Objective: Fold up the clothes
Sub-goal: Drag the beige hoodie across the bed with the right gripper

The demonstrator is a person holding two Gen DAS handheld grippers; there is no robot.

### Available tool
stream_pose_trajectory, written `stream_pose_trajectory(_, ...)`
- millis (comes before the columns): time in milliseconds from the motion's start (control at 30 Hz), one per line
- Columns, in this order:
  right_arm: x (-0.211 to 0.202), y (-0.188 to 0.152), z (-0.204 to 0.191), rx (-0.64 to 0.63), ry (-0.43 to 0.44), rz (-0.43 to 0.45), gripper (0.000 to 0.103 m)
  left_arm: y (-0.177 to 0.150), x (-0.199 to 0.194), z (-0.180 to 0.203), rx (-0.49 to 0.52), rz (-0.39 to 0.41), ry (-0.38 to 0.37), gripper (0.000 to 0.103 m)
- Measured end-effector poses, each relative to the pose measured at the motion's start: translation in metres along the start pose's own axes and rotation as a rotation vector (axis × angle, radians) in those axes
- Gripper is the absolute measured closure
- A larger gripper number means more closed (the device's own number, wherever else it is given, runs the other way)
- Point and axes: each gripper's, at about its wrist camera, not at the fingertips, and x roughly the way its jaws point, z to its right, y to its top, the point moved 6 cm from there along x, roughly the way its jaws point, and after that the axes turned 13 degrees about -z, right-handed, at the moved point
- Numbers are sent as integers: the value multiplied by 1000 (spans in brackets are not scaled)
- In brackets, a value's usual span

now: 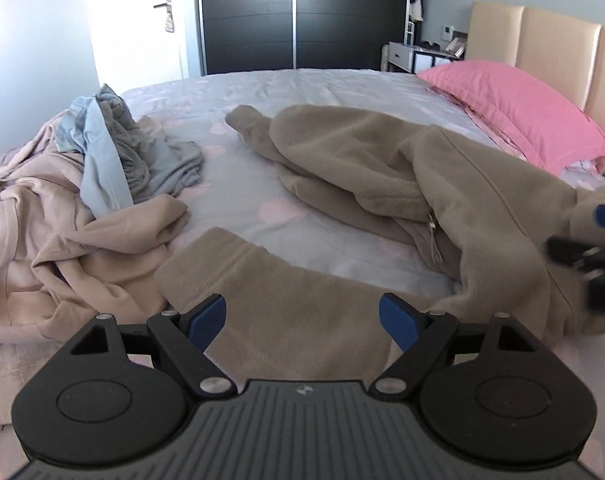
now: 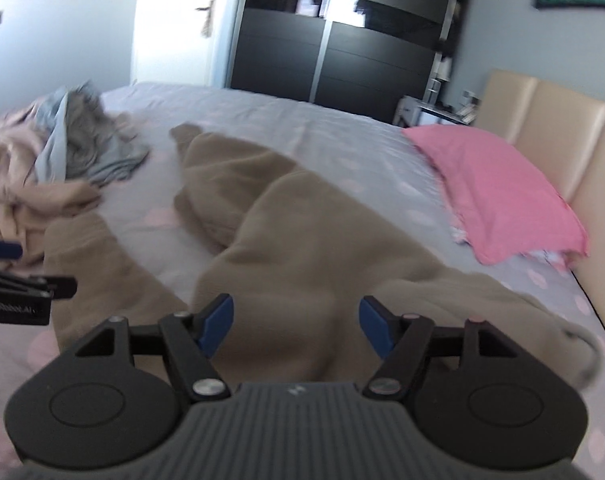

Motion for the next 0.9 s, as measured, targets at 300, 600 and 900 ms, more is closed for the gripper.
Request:
stream_pose_trajectory(300,116,11,-48,1,-147,-145,29,-4,23,-15,-52,-36,43,19)
stream_pose_trajectory(600,64,9,43,135,-225,-92,94,-12,32,-35,-68,-52,62,19)
stream_pose_trajectory(900,-61,-17,244,417,-557,23,95,4,23,-10,-26,-20,45,19)
